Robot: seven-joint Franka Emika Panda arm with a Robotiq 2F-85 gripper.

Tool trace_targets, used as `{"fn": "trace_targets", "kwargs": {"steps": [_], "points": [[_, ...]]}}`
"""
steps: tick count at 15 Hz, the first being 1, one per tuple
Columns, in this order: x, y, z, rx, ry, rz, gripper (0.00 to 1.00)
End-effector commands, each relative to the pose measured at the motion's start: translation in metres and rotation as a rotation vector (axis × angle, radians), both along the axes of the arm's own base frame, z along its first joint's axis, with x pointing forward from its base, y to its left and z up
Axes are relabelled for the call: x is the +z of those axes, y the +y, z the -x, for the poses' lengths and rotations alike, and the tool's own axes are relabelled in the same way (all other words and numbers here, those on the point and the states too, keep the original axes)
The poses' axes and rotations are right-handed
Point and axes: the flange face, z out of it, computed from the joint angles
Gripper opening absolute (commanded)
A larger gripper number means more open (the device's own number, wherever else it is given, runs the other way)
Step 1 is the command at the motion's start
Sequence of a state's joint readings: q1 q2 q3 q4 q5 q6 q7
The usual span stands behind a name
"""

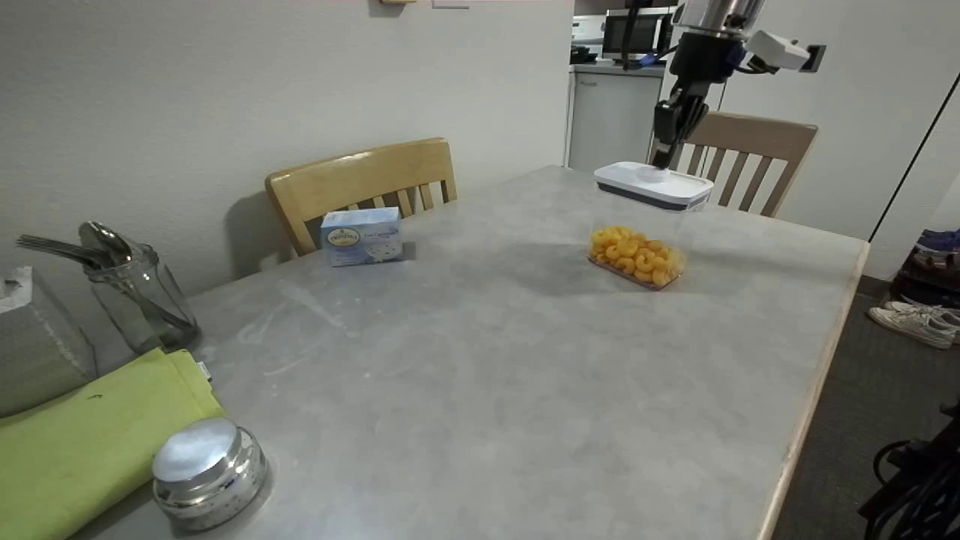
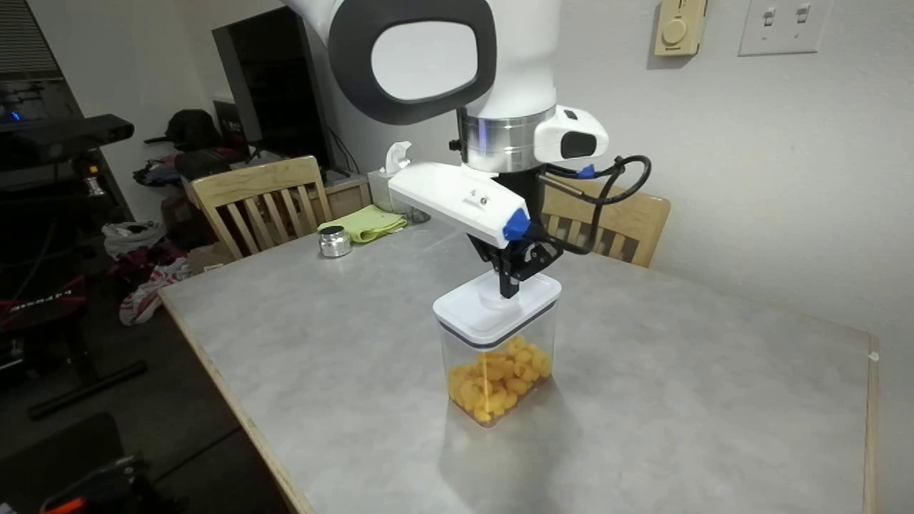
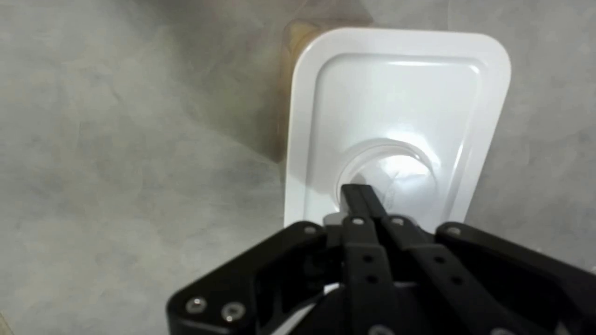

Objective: Put the white lid on top of the food container

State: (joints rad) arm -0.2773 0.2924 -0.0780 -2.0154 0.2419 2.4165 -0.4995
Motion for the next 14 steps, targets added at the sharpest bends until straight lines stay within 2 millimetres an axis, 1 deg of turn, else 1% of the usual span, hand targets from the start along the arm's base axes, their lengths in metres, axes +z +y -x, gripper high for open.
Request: {"fn": "trace_targets", "kwargs": {"steps": [1, 5, 10, 12, 14], "points": [[0.007, 0.000, 0.001, 0.009, 0.000, 0.011, 0.00], [0.004, 0.009, -0.002, 0.008, -0.023, -0.008, 0.00], [0.000, 0.028, -0.009, 0.024, -0.037, -0.034, 0.00], [-0.003, 0.032, -0.009, 0.032, -0.030, -0.031, 0.00], [-0.005, 0.032, -0.007, 0.034, -0.021, -0.020, 0.00]]}}
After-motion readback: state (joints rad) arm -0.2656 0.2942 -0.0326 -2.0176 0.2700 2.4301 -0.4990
